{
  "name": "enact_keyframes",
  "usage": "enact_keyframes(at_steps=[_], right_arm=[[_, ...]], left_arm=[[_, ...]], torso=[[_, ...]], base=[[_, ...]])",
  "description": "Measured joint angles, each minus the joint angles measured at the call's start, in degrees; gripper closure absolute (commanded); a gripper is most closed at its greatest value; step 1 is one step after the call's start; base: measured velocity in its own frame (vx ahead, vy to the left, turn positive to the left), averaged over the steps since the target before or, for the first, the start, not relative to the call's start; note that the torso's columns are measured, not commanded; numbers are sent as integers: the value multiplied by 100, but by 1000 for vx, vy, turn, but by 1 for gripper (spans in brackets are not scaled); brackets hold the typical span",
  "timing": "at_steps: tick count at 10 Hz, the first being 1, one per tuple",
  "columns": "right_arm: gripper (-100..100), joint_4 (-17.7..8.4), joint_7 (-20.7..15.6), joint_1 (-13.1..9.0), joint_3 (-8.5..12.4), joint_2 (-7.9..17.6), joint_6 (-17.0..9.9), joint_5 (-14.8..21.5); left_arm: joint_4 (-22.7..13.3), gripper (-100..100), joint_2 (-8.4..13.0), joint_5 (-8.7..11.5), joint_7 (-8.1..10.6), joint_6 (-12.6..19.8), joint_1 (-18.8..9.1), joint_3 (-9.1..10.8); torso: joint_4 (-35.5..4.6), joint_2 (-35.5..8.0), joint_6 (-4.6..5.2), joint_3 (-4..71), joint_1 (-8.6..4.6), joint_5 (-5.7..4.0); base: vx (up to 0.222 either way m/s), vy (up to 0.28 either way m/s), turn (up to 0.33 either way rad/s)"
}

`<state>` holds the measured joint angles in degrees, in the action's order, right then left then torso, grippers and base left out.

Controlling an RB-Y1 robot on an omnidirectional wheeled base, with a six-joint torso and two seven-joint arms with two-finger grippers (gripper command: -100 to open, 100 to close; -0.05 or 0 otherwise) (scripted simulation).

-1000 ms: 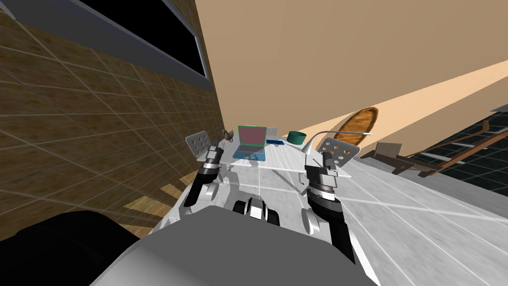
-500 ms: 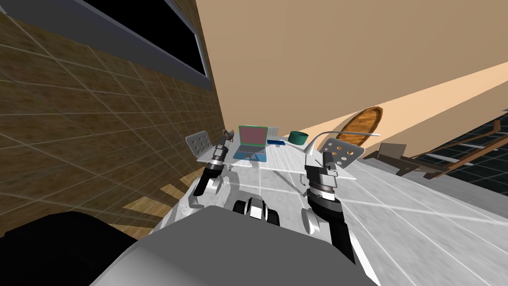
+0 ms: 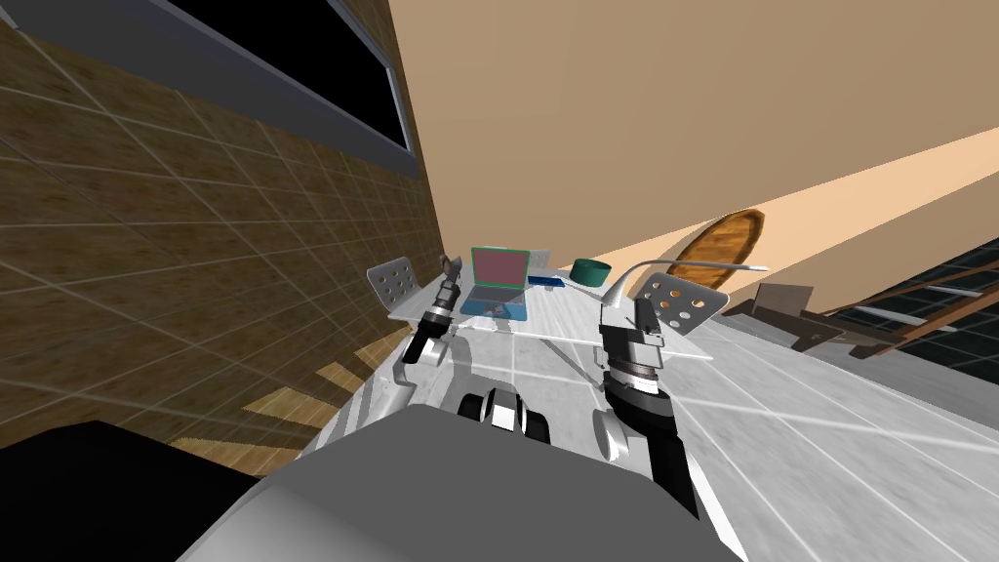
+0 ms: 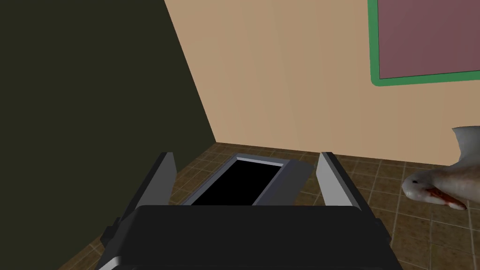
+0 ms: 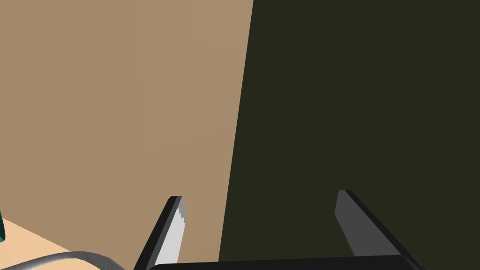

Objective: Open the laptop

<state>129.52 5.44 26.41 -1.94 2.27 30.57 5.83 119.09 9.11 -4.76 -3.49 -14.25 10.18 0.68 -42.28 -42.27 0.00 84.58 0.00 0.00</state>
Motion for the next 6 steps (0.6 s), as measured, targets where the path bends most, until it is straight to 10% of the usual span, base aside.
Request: enact_keyframes(at_steps=[6], right_arm=[[0,0,0,0,0,0,0,0]], left_arm=[[-895,-100,188,-14,125,391,-941,-177]], torso=[[-1,-3,0,-2,-3,-1]], base=[[33,19,17]])
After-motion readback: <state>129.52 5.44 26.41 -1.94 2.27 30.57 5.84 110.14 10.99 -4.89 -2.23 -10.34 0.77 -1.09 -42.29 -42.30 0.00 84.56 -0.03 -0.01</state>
